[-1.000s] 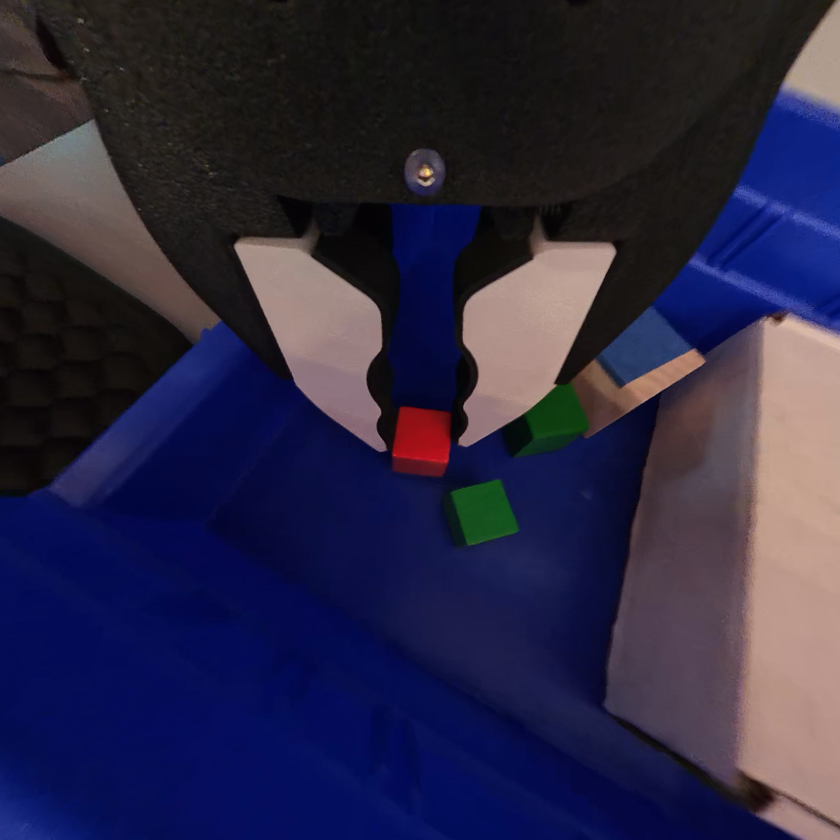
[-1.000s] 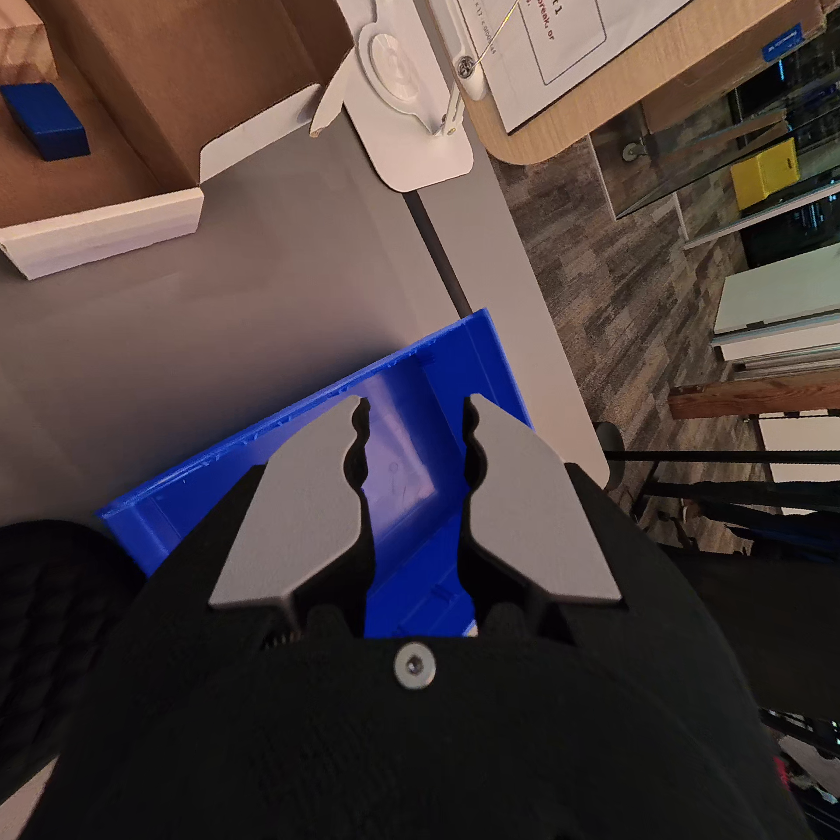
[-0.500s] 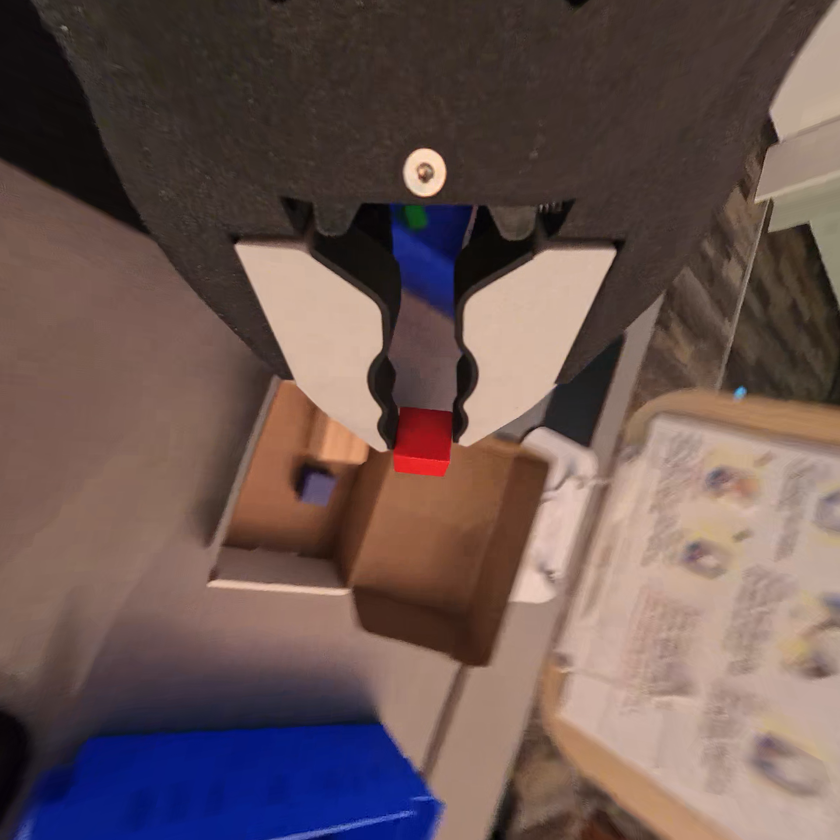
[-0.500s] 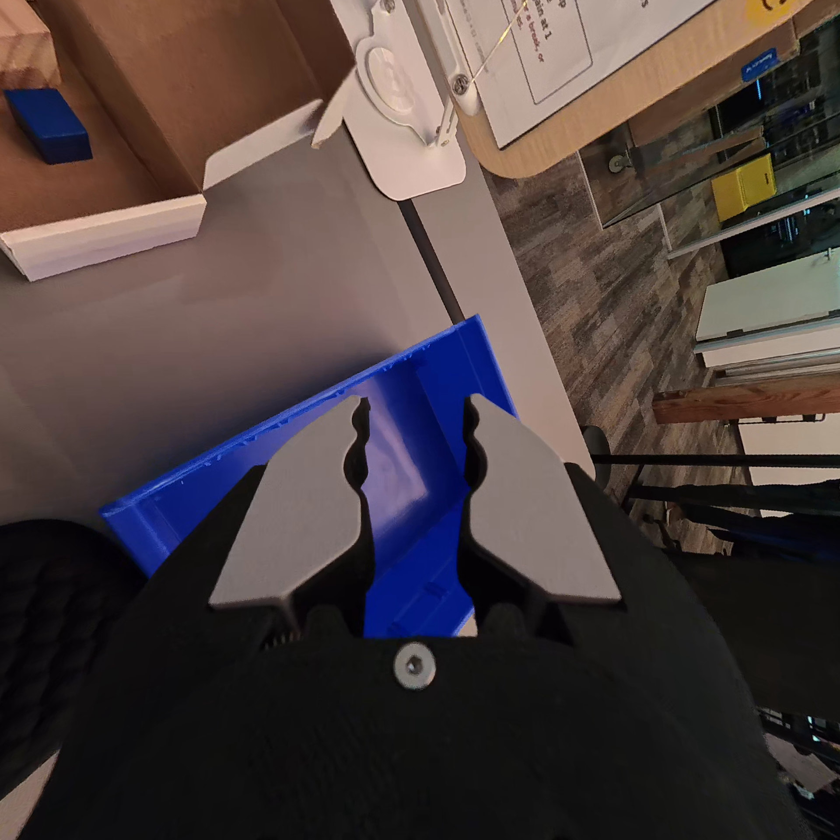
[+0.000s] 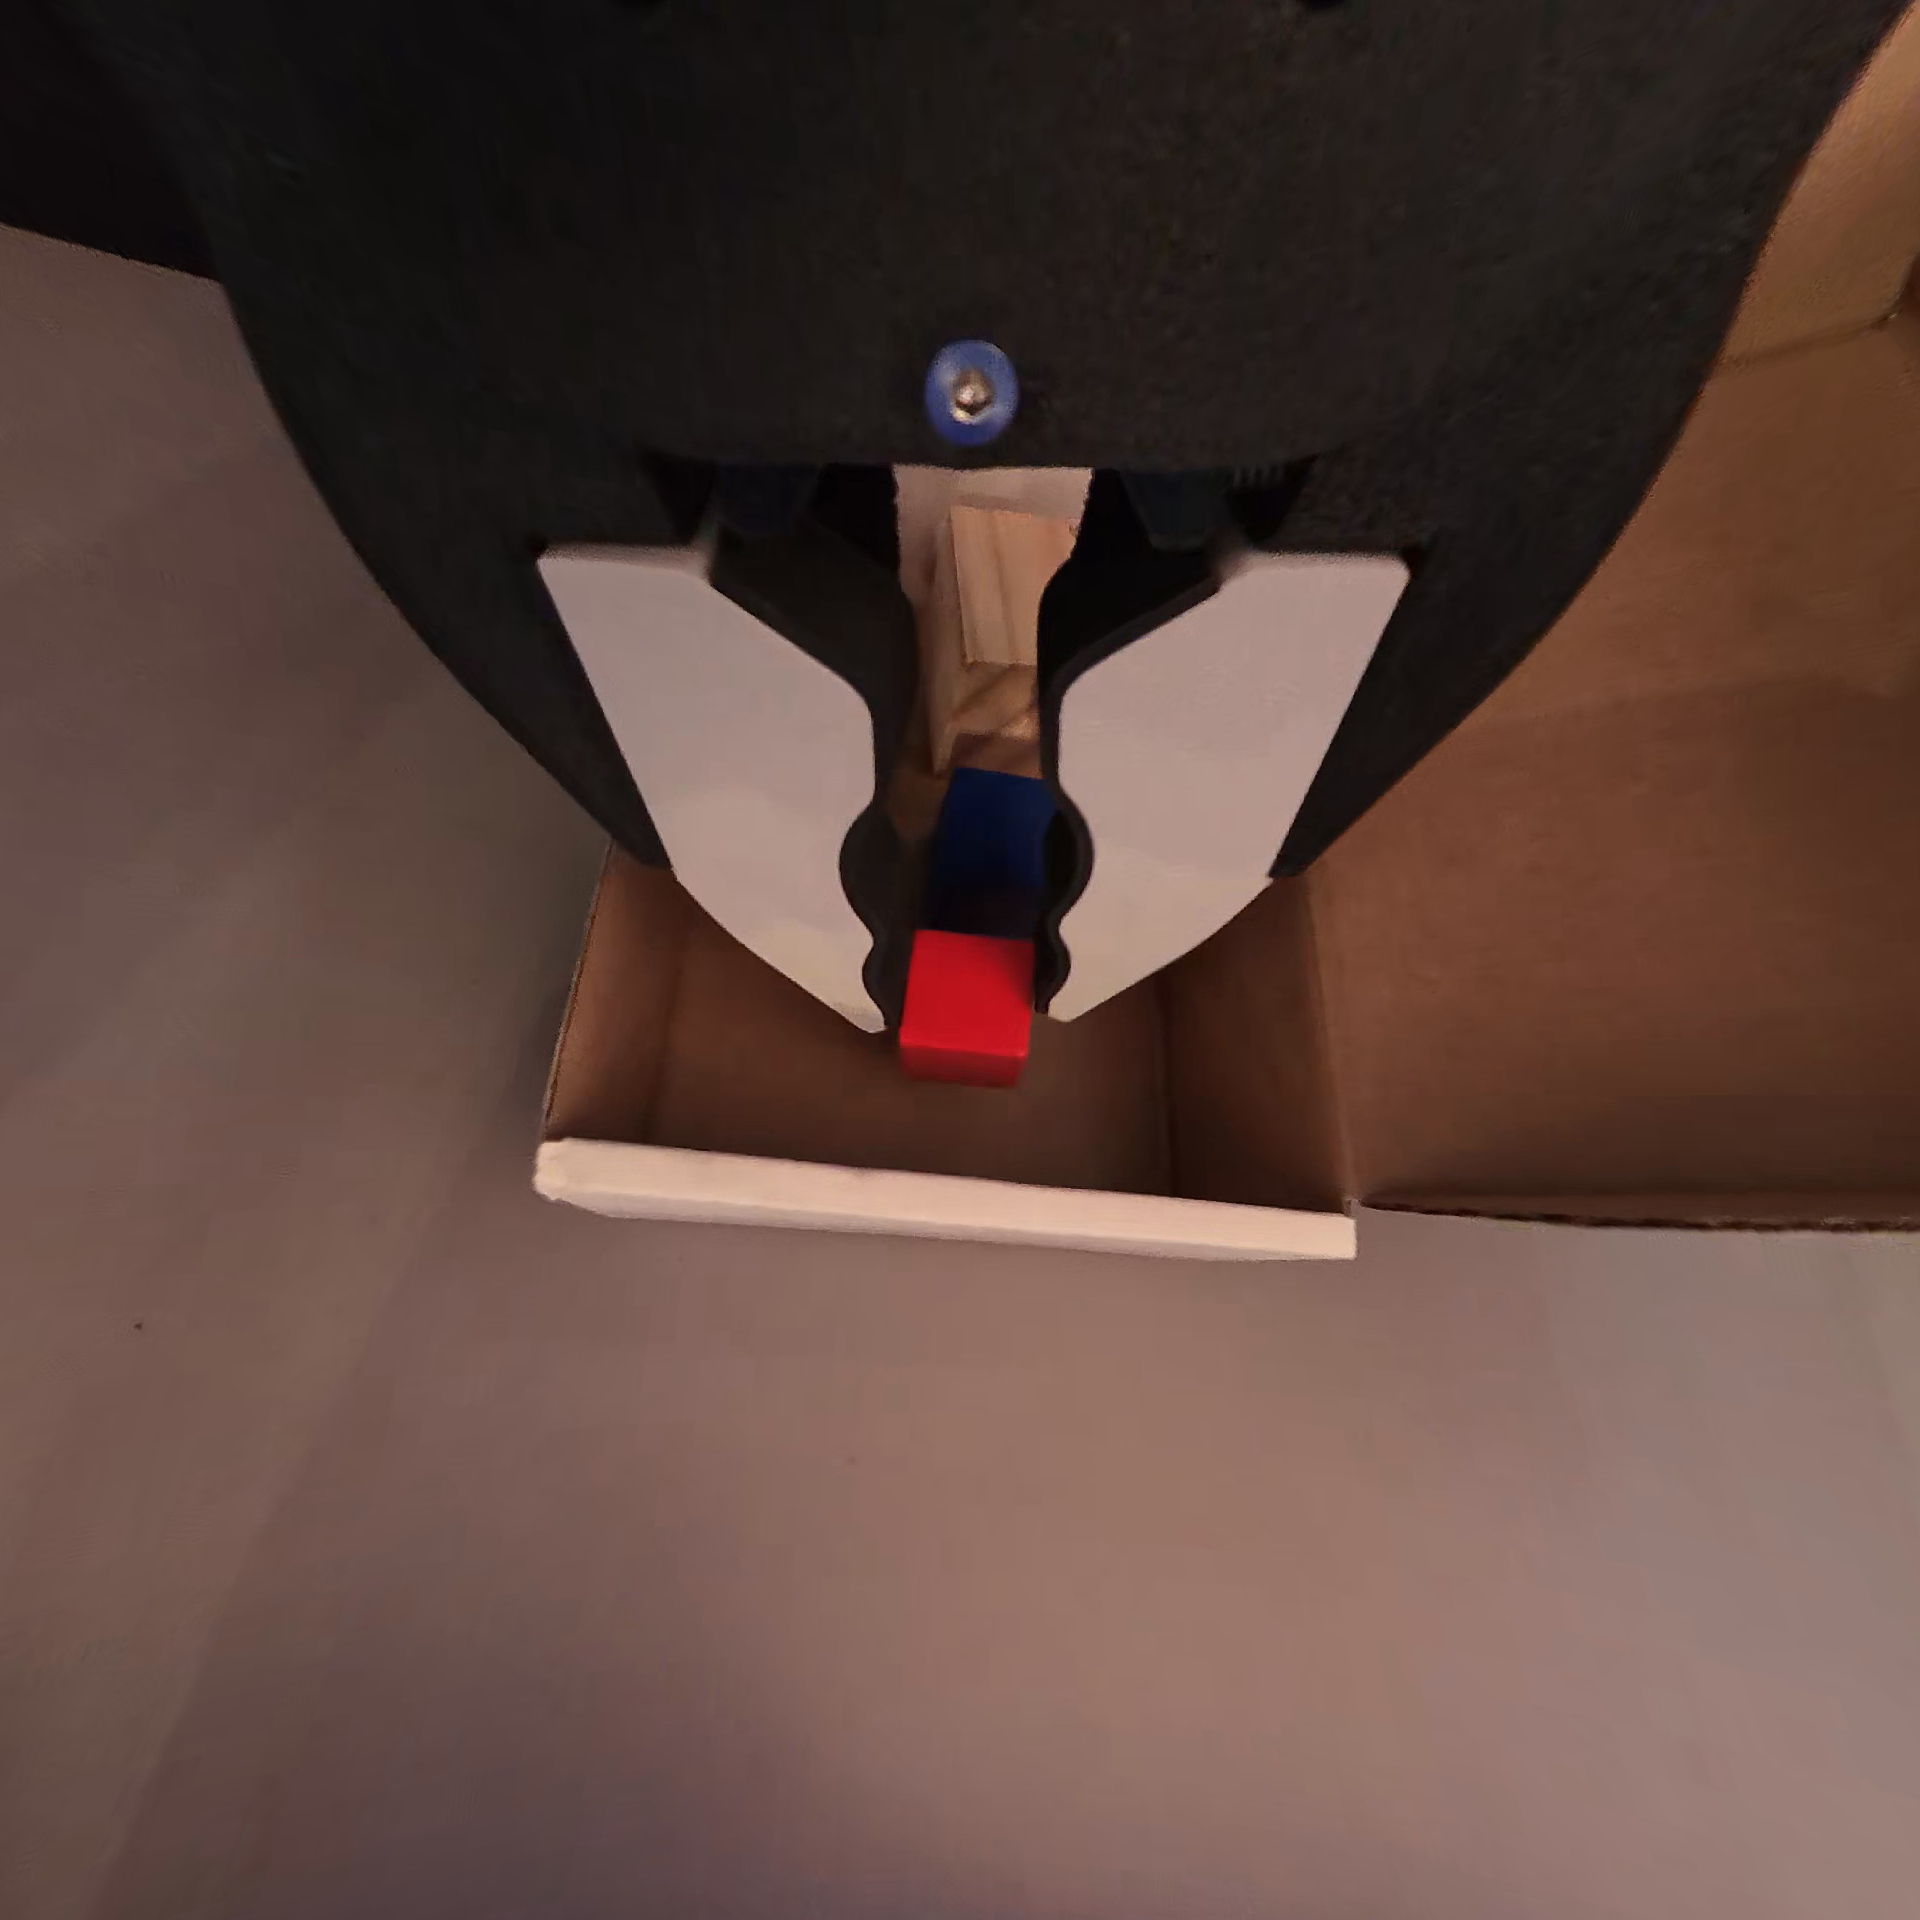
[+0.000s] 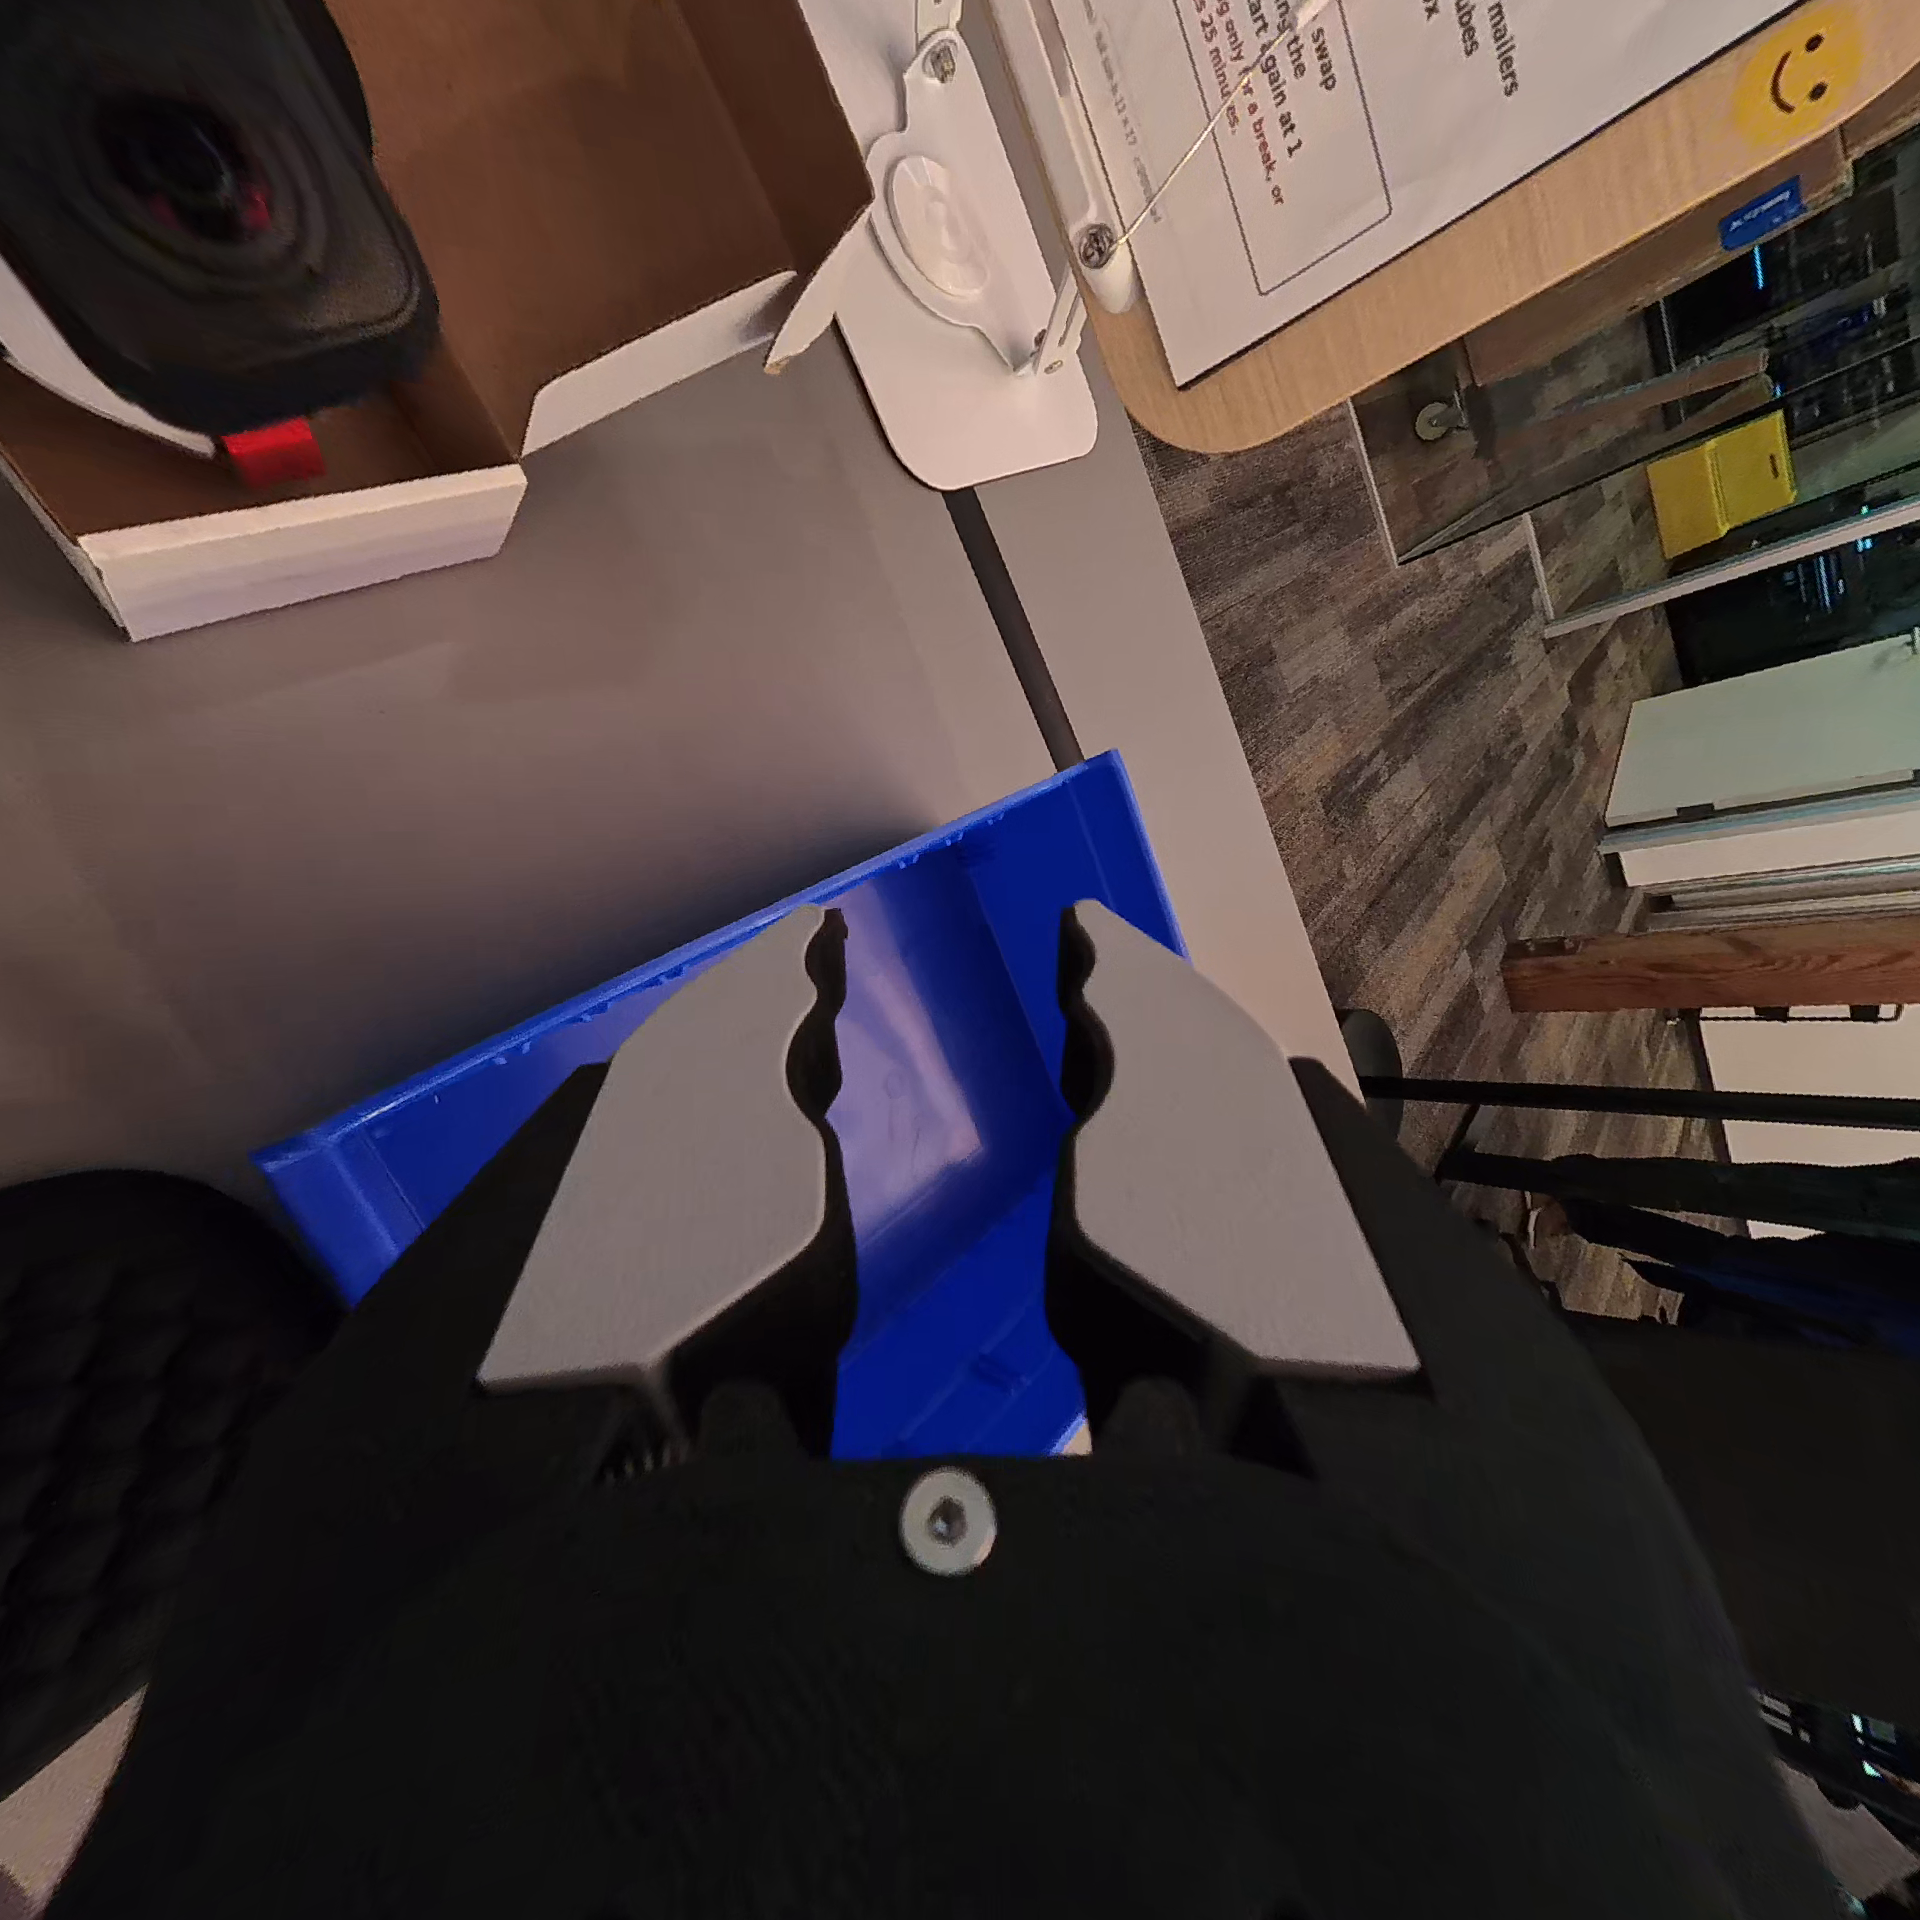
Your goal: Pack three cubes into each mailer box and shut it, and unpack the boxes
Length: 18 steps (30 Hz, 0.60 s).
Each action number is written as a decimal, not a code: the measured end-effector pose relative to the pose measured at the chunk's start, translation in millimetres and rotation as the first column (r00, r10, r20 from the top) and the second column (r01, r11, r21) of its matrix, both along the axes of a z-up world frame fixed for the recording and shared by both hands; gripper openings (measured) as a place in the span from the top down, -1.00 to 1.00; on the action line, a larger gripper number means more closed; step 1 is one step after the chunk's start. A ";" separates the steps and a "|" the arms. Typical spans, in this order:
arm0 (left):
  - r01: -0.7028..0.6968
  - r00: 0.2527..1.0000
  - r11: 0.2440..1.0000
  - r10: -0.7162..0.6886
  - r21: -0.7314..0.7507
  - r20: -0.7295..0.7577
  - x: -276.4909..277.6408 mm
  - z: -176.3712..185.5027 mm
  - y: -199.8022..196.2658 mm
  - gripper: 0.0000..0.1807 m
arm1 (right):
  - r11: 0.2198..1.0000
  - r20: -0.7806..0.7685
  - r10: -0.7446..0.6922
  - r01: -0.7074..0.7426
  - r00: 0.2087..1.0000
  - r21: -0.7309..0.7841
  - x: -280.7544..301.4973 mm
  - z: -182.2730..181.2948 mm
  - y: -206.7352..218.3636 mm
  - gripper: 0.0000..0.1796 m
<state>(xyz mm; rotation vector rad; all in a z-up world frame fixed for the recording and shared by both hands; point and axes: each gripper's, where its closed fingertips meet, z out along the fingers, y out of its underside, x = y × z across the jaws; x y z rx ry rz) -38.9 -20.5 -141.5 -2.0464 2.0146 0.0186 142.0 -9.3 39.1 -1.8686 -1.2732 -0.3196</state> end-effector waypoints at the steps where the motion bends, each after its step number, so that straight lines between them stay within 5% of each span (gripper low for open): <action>1: 0.004 1.000 1.000 -0.004 -0.017 -0.006 -0.1 -2.5 -1.6 0.75 | 1.000 -0.003 0.004 -0.004 1.000 -0.006 -0.3 -0.7 -0.4 0.54; 15: -0.039 0.999 0.997 0.040 -0.071 0.013 0.9 -12.6 2.3 0.73 | 0.998 -0.018 -0.002 0.000 1.000 -0.061 5.9 -12.0 -0.1 0.55; 18: -0.059 0.996 0.998 0.058 0.006 0.072 -0.6 8.4 11.1 0.49 | 0.995 -0.020 0.037 -0.038 0.999 -0.088 -7.2 -19.0 1.6 0.55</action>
